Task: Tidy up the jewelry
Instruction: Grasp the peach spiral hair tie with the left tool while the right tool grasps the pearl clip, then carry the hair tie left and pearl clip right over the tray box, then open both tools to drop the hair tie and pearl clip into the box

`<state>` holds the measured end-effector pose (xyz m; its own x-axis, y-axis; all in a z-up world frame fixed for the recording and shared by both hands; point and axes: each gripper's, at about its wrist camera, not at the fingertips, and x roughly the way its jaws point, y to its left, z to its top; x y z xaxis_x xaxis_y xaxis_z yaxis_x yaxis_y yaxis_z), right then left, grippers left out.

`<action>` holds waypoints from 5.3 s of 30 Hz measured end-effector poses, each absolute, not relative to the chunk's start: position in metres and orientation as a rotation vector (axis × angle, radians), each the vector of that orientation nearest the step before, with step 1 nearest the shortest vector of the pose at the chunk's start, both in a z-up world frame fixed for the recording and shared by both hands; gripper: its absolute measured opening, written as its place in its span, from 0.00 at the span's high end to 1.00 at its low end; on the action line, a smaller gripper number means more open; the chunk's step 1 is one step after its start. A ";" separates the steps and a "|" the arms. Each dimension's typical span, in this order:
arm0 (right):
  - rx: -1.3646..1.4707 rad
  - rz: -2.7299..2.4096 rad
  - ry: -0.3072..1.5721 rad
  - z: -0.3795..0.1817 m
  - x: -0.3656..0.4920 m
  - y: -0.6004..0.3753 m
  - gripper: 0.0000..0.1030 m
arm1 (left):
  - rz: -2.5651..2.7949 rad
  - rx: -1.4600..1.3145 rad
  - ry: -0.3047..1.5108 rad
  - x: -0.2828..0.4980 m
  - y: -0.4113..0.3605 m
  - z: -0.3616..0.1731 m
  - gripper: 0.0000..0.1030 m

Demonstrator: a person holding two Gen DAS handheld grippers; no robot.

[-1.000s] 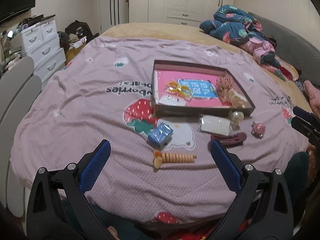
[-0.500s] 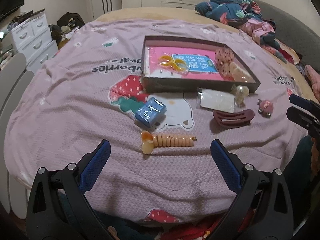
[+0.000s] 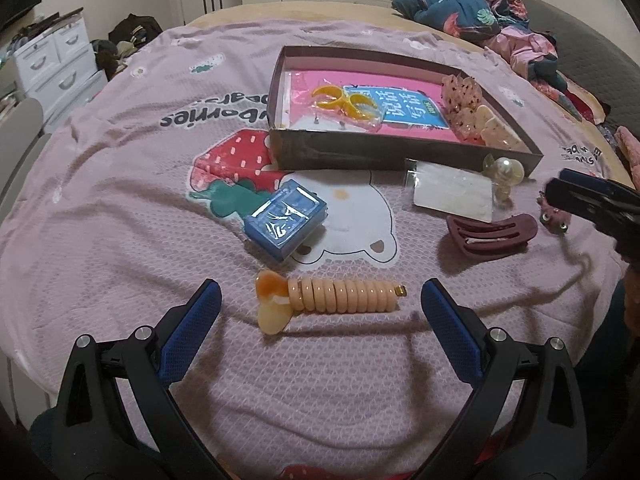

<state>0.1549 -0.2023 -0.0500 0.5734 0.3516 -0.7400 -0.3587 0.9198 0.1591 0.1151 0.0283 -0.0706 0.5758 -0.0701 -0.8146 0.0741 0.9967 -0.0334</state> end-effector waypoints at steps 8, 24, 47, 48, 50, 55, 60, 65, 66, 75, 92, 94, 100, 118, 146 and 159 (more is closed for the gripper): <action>0.067 0.379 0.938 -0.075 0.192 -0.199 0.42 | -0.104 -0.009 0.961 0.122 0.023 -0.079 0.09; 0.108 0.381 0.927 -0.076 0.193 -0.205 0.65 | -0.126 -0.011 0.989 0.121 0.021 -0.085 0.35; 0.187 0.379 0.780 -0.017 0.125 -0.260 0.65 | -0.215 0.006 0.861 0.100 -0.010 -0.025 0.35; 0.186 0.380 0.774 -0.015 0.124 -0.260 0.65 | -0.214 0.005 0.851 0.102 -0.010 -0.020 0.35; 0.181 0.382 0.762 -0.011 0.123 -0.259 0.65 | -0.213 0.003 0.835 0.106 -0.011 -0.012 0.35; 0.167 0.384 0.731 0.000 0.119 -0.258 0.65 | -0.207 -0.008 0.799 0.117 -0.009 0.003 0.35; 0.154 0.386 0.702 0.011 0.119 -0.255 0.65 | -0.196 -0.019 0.776 0.132 -0.006 0.015 0.35; 0.141 0.387 0.676 0.021 0.121 -0.252 0.65 | -0.180 -0.014 0.765 0.146 -0.001 0.020 0.35; 0.139 0.387 0.670 0.024 0.122 -0.251 0.65 | -0.176 -0.012 0.763 0.150 0.000 0.020 0.35; 0.114 0.390 0.636 0.038 0.132 -0.240 0.65 | -0.156 -0.018 0.761 0.181 0.008 0.023 0.35; 0.064 0.392 0.641 0.036 0.173 -0.209 0.65 | -0.119 0.020 0.811 0.254 0.004 0.009 0.35; 0.055 0.388 0.652 0.032 0.179 -0.205 0.65 | -0.120 0.020 0.826 0.261 0.003 0.004 0.35; 0.022 0.390 0.686 0.016 0.196 -0.192 0.65 | -0.133 0.007 0.861 0.274 0.003 -0.011 0.35; -0.075 0.392 0.821 -0.053 0.242 -0.150 0.65 | -0.164 -0.022 0.926 0.290 0.009 -0.037 0.35; -0.010 0.404 0.796 -0.048 0.215 -0.167 0.35 | -0.167 -0.014 0.948 0.287 0.006 -0.045 0.29; 0.053 0.358 0.694 -0.011 0.171 -0.211 0.17 | -0.143 -0.042 0.879 0.260 0.015 -0.014 0.12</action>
